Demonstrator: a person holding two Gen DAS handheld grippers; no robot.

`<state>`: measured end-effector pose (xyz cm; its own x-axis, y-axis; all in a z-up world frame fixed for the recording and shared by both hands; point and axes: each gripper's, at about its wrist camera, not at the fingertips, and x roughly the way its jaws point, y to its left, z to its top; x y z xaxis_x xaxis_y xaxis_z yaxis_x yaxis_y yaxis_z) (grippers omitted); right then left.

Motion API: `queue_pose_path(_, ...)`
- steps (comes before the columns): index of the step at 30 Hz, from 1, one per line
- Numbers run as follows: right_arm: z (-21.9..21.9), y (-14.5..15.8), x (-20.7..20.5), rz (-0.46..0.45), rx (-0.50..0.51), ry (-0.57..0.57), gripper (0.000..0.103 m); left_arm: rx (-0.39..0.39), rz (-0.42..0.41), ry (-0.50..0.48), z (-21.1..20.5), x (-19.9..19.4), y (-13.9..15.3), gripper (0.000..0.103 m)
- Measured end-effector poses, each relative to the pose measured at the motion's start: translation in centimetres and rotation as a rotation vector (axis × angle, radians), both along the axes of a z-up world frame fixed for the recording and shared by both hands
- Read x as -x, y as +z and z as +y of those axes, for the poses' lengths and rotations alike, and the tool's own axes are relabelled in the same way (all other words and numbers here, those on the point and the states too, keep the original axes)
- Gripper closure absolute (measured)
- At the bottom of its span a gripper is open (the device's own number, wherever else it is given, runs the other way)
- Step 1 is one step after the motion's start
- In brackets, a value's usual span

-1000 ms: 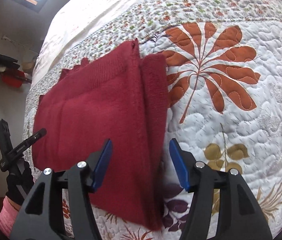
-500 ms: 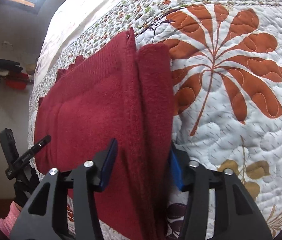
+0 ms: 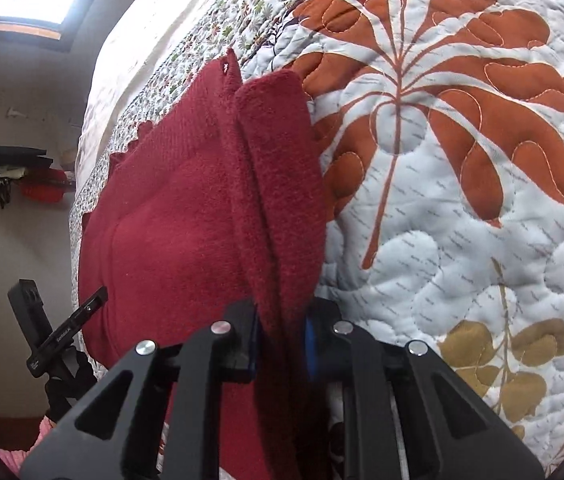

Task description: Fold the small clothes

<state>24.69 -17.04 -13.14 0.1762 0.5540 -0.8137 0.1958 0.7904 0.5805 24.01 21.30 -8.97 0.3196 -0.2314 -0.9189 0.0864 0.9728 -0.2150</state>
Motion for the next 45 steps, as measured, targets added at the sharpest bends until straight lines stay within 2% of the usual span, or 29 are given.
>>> queue_pose_path(8, -0.5, 0.2, 0.3, 0.02, 0.01, -0.037, 0.089, 0.006, -0.009, -0.007, 0.0, 0.1, -0.1, 0.036)
queue_pose_path(11, 0.5, 1.8, -0.1, 0.031, 0.048, -0.044, 0.09, 0.041, 0.002, 0.001, 0.5, 0.0, 0.5, 0.037)
queue_pose_path(17, 6.2, 7.8, -0.8, -0.066, 0.156, 0.077, 0.09, 0.154, 0.003, 0.037, 2.6, 0.6, 2.7, 0.037)
queue_pose_path(23, 12.1, 10.1, -2.0, -0.103, 0.158, 0.175, 0.09, 0.203, -0.014, 0.056, 4.3, 0.8, 4.0, 0.037)
queue_pose_path(27, 15.7, 10.2, -2.6, -0.09, 0.153, 0.208, 0.09, 0.245, -0.012, 0.096, 5.5, 0.5, 4.1, 0.037)
queue_pose_path(31, 18.3, 9.3, -2.8, -0.054, 0.152, 0.208, 0.09, 0.245, -0.004, 0.112, 6.2, 0.5, 3.6, 0.038)
queue_pose_path(37, 20.2, 7.6, -3.1, -0.006, 0.16, 0.191, 0.089, 0.272, -0.009, 0.116, 6.9, 0.8, 3.6, 0.038)
queue_pose_path(39, 20.7, 7.0, -3.2, 0.016, 0.155, 0.183, 0.084, 0.285, -0.006, 0.12, 7.0, 0.8, 3.5, 0.038)
queue_pose_path(41, 21.0, 6.6, -3.3, 0.045, 0.132, 0.173, 0.072, 0.297, -0.006, 0.125, 7.2, 0.8, 3.5, 0.038)
queue_pose_path(44, 21.8, 7.1, -3.5, 0.065, 0.119, 0.198, 0.059, 0.319, -0.007, 0.128, 7.3, 0.7, 3.6, 0.038)
queue_pose_path(45, 21.9, 7.3, -3.5, 0.075, 0.101, 0.2, 0.057, 0.328, -0.006, 0.127, 7.4, 0.6, 3.7, 0.038)
